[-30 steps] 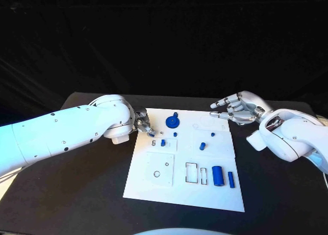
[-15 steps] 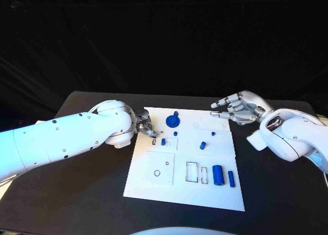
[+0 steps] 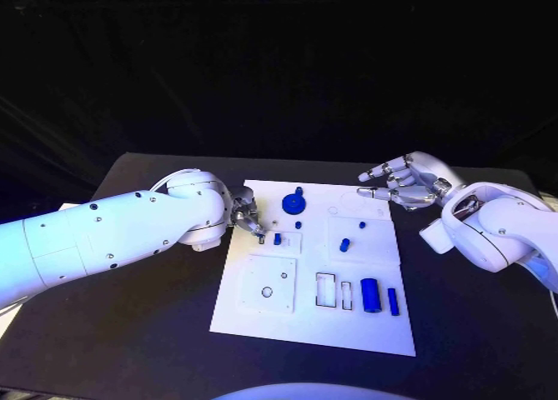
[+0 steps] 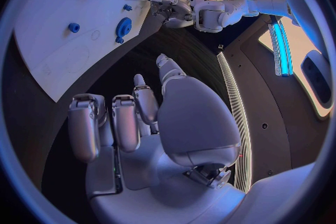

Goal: Assemble the parts on the task board

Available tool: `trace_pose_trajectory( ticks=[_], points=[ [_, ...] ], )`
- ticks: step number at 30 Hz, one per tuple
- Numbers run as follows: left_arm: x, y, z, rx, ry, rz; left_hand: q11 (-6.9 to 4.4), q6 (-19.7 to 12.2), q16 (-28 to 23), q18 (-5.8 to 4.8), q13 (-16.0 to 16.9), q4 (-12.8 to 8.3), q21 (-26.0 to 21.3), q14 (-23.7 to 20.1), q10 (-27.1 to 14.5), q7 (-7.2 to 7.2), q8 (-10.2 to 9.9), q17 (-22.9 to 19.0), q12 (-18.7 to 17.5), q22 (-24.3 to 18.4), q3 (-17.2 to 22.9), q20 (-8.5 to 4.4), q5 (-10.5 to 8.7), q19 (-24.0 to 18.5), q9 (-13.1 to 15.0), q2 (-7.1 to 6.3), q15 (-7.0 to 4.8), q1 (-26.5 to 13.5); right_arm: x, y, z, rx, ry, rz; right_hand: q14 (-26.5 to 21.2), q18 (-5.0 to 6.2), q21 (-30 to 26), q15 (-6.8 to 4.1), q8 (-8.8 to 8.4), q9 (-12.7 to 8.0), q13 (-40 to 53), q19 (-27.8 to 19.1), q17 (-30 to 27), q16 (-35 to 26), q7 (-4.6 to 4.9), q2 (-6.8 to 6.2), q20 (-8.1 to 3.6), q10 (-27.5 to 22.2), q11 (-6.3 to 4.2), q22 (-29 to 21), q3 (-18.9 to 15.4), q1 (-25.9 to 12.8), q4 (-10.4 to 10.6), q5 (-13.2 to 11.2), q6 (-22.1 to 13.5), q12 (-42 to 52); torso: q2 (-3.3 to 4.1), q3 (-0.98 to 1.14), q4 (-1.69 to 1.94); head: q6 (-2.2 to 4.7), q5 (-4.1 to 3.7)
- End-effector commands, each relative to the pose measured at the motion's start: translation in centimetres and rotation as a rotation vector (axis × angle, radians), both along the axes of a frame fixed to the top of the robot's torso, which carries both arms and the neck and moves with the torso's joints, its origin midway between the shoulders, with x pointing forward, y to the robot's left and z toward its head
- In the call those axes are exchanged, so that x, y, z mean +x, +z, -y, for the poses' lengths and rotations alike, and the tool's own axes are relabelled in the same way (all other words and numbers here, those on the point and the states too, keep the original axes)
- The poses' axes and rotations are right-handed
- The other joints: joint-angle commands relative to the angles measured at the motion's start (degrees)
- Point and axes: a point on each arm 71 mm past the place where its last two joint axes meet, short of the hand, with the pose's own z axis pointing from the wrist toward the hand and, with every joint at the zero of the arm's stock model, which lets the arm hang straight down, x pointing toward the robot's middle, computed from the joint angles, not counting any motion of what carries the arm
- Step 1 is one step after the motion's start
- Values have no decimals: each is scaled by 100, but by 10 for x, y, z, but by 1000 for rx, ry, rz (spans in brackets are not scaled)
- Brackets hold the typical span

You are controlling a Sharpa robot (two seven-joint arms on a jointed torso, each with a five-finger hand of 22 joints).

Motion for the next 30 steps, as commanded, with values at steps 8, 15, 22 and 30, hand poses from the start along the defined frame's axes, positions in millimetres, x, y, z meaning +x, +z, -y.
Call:
trace_pose_trajectory(
  ticks=[8, 15, 22, 30],
  points=[
    [-1, -5, 1, 45, -43, -38, -2, 62, 17, 2, 17, -292, -22, 594, 32, -89, 34, 1509, 25, 1081, 307, -17, -27, 318, 6, 24, -16, -29, -1, 0, -2, -7, 19, -1, 366, 74, -30, -7, 12, 12, 146, -40, 448, -23, -9, 56, 9, -25, -8, 565, -51, 2, 2, 23, 5, -10, 0, -1, 1, -20, 6],
    [-2, -7, 2, 41, -53, -49, -4, 68, 17, 3, 28, -294, -24, 594, 39, -92, 39, 1509, 34, 1079, 305, -17, -31, 317, 8, 19, -17, -31, -1, -1, -3, -3, 20, -5, 366, 74, -30, -7, 12, 12, 146, -40, 448, -23, -9, 56, 9, -25, -8, 565, -51, 2, 2, 23, 5, -10, -2, -1, -1, -30, 6],
    [-3, -8, 1, 45, -59, -64, -9, 75, 17, 0, 37, -306, -19, 594, 49, -99, 46, 1509, 43, 1086, 305, -19, -32, 321, 11, 5, -18, -28, -2, -1, -4, 2, 23, -10, 366, 75, -33, -7, 14, 13, 149, -43, 450, -22, -10, 61, 9, -22, -8, 561, -54, 1, 5, 24, 8, -6, 0, -1, 4, -43, -1],
    [-5, -9, 1, 55, -68, -78, -15, 77, 17, 0, 34, -323, -18, 594, 52, -106, 50, 1509, 41, 1087, 308, -20, -32, 321, 12, -10, -21, -20, -2, -1, -5, 3, 24, -12, 366, 75, -33, -7, 14, 13, 149, -43, 450, -22, -10, 61, 9, -22, -8, 561, -54, 1, 5, 24, 8, -6, -2, -2, 2, -49, 1]
  ],
)
